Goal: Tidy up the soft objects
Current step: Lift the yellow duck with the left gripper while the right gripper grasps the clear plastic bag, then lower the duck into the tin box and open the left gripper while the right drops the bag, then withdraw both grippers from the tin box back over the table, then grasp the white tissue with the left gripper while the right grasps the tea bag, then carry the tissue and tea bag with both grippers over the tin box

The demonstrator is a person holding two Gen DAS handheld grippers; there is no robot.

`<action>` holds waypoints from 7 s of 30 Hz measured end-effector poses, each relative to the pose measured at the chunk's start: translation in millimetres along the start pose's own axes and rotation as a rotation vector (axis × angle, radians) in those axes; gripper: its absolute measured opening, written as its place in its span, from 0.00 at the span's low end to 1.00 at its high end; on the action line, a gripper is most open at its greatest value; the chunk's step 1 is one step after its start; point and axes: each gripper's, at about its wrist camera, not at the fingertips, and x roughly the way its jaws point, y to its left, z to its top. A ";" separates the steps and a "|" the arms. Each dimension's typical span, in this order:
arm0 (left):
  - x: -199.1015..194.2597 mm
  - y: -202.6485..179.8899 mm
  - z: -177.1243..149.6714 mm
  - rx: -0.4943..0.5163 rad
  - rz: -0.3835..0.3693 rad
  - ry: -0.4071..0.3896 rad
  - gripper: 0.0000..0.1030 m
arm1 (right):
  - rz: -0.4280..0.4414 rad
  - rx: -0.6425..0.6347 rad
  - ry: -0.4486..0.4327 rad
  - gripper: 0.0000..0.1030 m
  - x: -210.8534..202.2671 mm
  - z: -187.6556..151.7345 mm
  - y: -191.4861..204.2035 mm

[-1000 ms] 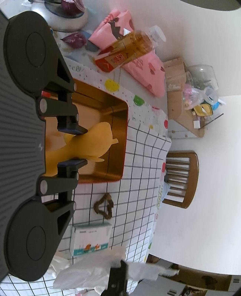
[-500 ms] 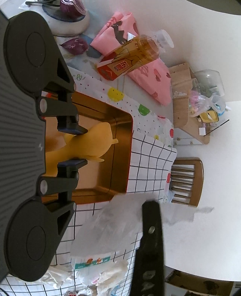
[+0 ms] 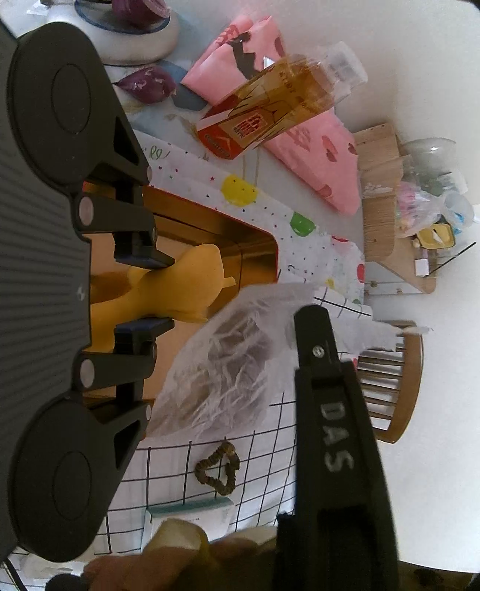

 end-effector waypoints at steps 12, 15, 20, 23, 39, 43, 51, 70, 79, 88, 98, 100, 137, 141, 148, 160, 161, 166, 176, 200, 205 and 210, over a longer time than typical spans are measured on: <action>26.8 -3.2 1.4 0.010 0.005 0.051 0.26 | -0.045 0.017 0.146 0.02 48.3 -10.3 -11.0; 32.9 -4.9 1.4 0.012 0.005 0.061 0.26 | -0.071 0.016 0.183 0.02 55.3 -12.9 -13.1; 40.8 -7.6 0.5 0.014 -0.002 0.081 0.26 | -0.106 0.026 0.242 0.02 63.1 -18.0 -17.8; 45.2 -8.1 1.0 0.010 -0.007 0.089 0.26 | -0.121 0.037 0.269 0.03 66.7 -19.0 -20.8; 55.5 -6.4 -0.6 -0.018 -0.046 0.121 0.26 | -0.151 -0.040 0.318 0.19 66.2 -20.6 -19.4; 56.4 -5.9 0.1 -0.026 -0.044 0.123 0.27 | -0.137 -0.016 0.303 0.27 59.6 -19.5 -21.7; 49.8 -7.4 1.7 -0.026 -0.059 0.087 0.43 | -0.129 -0.030 0.267 0.40 41.3 -15.3 -20.4; -12.4 -13.5 -1.3 0.015 -0.071 -0.035 0.56 | -0.110 -0.024 0.142 0.61 -37.9 -9.7 -12.9; -55.7 -23.5 -3.8 0.047 -0.089 -0.122 0.56 | -0.136 -0.023 0.076 0.64 -87.5 -19.3 -5.9; -86.2 -45.6 -10.4 0.100 -0.132 -0.183 0.63 | -0.194 0.000 0.013 0.72 -138.3 -39.1 -5.1; -101.6 -74.2 -17.4 0.163 -0.189 -0.218 0.79 | -0.298 0.030 -0.045 0.83 -193.8 -69.3 -15.8; -103.9 -81.3 -19.5 0.178 -0.201 -0.232 0.81 | -0.322 0.042 -0.057 0.86 -205.2 -76.6 -20.4; -40.6 -220.9 -60.2 0.319 -0.421 -0.080 0.99 | -0.624 0.258 0.010 0.96 -286.4 -198.4 -133.0; -28.4 -232.6 -66.4 0.335 -0.417 -0.053 0.99 | -0.626 0.287 0.030 0.95 -280.1 -203.4 -150.0; -8.5 -248.2 -77.1 0.358 -0.397 -0.016 0.99 | -0.618 0.289 0.074 0.94 -262.3 -206.9 -170.2; 9.3 -264.2 -92.6 0.419 -0.379 0.004 0.98 | -0.607 0.322 0.130 0.84 -240.0 -210.7 -195.6; 9.2 -265.2 -94.0 0.425 -0.379 0.000 0.98 | -0.605 0.327 0.132 0.83 -238.7 -210.9 -197.1; 8.1 -270.1 -98.1 0.456 -0.389 -0.007 0.96 | -0.612 0.339 0.135 0.76 -235.9 -211.4 -201.9; 8.9 -273.2 -100.5 0.476 -0.410 0.011 0.64 | -0.633 0.308 0.141 0.59 -234.4 -211.4 -197.9; -1.7 -250.6 -77.2 0.373 -0.405 0.013 0.18 | -0.634 0.233 0.126 0.15 -248.5 -203.6 -164.3; -11.1 -239.1 -66.7 0.348 -0.392 -0.011 0.18 | -0.607 0.205 0.103 0.15 -253.9 -193.0 -147.9; -21.7 -224.2 -56.1 0.320 -0.383 -0.030 0.18 | -0.571 0.176 0.086 0.15 -254.4 -178.5 -129.2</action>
